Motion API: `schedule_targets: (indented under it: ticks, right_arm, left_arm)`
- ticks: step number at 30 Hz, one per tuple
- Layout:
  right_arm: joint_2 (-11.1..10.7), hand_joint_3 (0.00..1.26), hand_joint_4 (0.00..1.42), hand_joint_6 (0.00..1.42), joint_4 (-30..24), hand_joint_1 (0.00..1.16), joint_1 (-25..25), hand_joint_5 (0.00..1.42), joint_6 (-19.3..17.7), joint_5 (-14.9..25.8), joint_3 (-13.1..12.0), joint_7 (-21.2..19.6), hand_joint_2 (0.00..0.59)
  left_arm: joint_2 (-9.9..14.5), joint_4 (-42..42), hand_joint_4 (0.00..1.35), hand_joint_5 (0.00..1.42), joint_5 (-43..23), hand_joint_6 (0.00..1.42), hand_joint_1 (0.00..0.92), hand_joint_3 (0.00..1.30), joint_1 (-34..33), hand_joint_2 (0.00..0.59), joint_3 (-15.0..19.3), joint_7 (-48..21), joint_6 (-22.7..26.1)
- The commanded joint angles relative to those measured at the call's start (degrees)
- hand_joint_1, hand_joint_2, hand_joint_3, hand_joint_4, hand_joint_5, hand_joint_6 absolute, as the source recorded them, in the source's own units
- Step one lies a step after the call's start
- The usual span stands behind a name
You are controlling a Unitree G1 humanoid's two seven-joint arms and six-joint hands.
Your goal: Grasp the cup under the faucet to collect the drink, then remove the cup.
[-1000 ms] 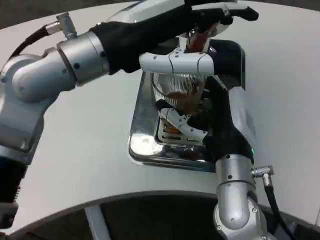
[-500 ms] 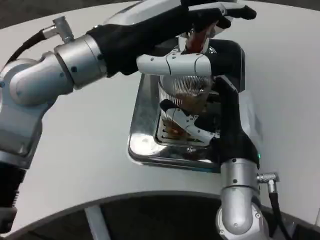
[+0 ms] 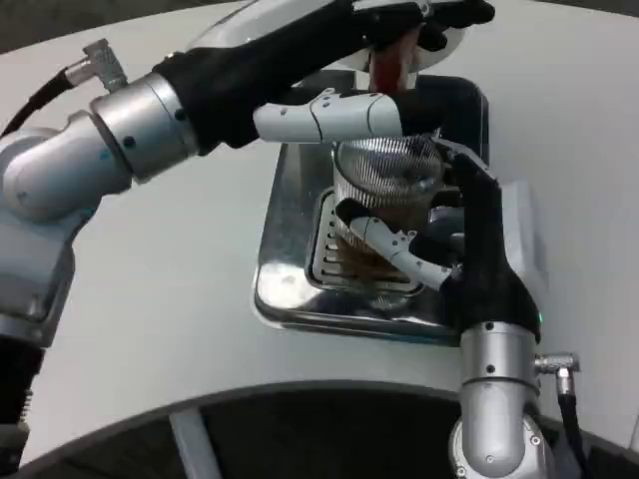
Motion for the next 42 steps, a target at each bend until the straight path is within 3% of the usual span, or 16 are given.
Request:
schedule_targets:
  ticks: [1, 19, 42]
  right_arm:
    - [0.21, 0.57, 0.62, 0.76, -1.54, 0.78, 1.54, 0.71, -2.63, 0.46, -0.34, -1.18, 0.247]
    - [-1.39, 0.69, 0.77, 1.03, -8.37, 0.82, 6.55, 0.91, -5.81, 1.50, -1.57, 0.37, 0.223]
    - [-3.03, 0.73, 0.82, 1.12, -16.47, 0.82, 11.68, 0.99, -7.05, 3.55, -2.31, 3.73, 0.223]
  left_arm:
    - [0.28, -0.49, 0.12, 0.18, -0.43, 0.27, 0.000, 0.18, 1.39, 0.096, 0.61, 0.12, -0.62]
    - [0.57, -4.97, 0.15, 0.21, -4.42, 0.28, 0.000, 0.19, 3.12, 0.095, 5.78, 1.38, 0.15]
    - [2.76, -16.64, 0.17, 0.23, -10.13, 0.30, 0.000, 0.21, 10.88, 0.095, 12.79, 1.92, 4.45]
